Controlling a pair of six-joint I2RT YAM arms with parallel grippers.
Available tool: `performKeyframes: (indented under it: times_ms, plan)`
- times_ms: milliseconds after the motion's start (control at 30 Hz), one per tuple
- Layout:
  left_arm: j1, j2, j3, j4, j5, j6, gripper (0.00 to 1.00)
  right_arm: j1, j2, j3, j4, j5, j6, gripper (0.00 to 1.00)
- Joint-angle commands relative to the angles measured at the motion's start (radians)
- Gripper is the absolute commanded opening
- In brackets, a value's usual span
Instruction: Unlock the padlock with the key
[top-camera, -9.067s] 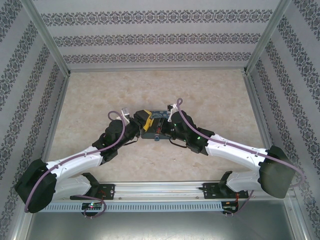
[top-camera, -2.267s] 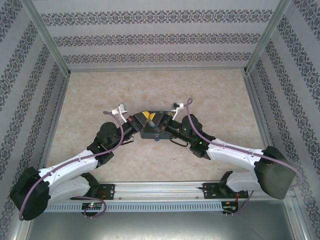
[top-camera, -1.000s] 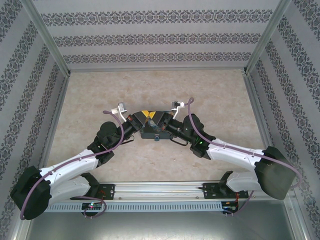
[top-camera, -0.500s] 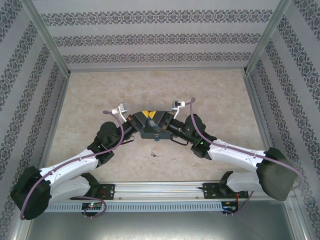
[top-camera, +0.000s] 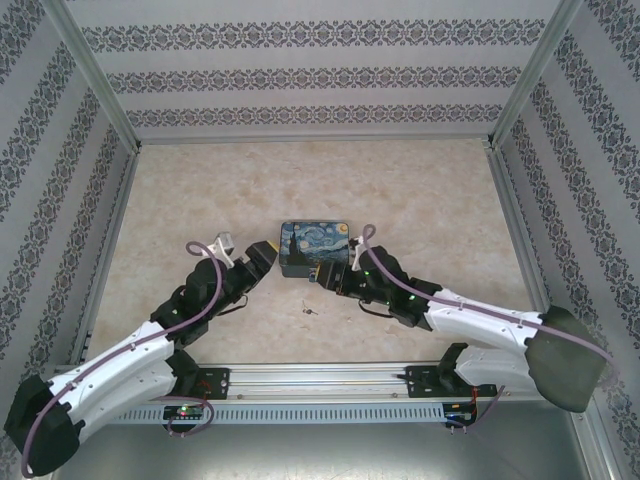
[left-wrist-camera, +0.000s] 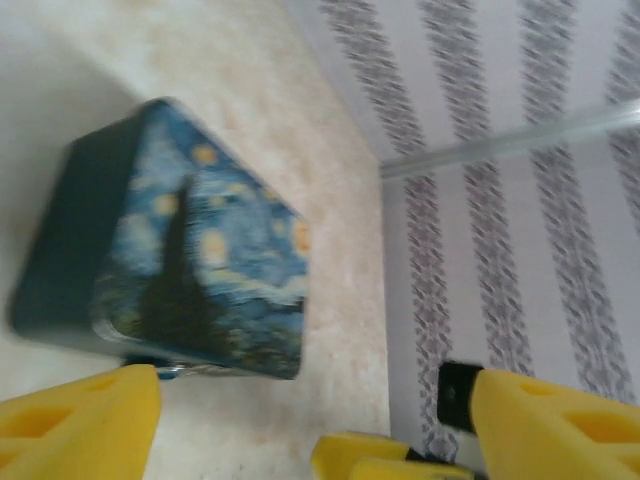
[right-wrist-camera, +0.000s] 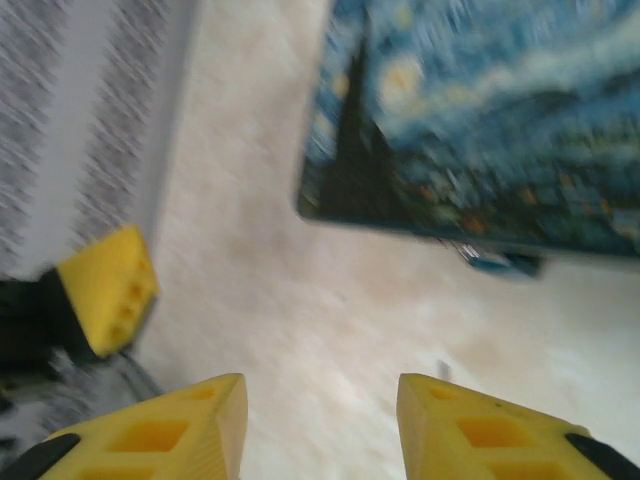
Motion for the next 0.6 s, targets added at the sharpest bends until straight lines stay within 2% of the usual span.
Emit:
performKeyframes:
  times_ms: [0, 100, 267, 567]
  plan:
    - [0.047, -0.004, -0.029, -0.141, -0.004, -0.048, 0.93, 0.049, 0.096, 0.113, -0.239, 0.004, -0.214, 0.47]
    - [0.091, 0.000, -0.023, -0.168, 0.022, -0.048, 1.00, 0.103, 0.206, 0.237, -0.385, 0.040, -0.342, 0.47]
    - [0.192, -0.002, -0.011, -0.201, 0.087, -0.041, 1.00, 0.181, 0.348, 0.390, -0.576, 0.137, -0.496, 0.47]
    - [0.299, 0.024, 0.017, -0.232, 0.170, -0.030, 1.00, 0.215, 0.505, 0.458, -0.603, 0.135, -0.595, 0.46]
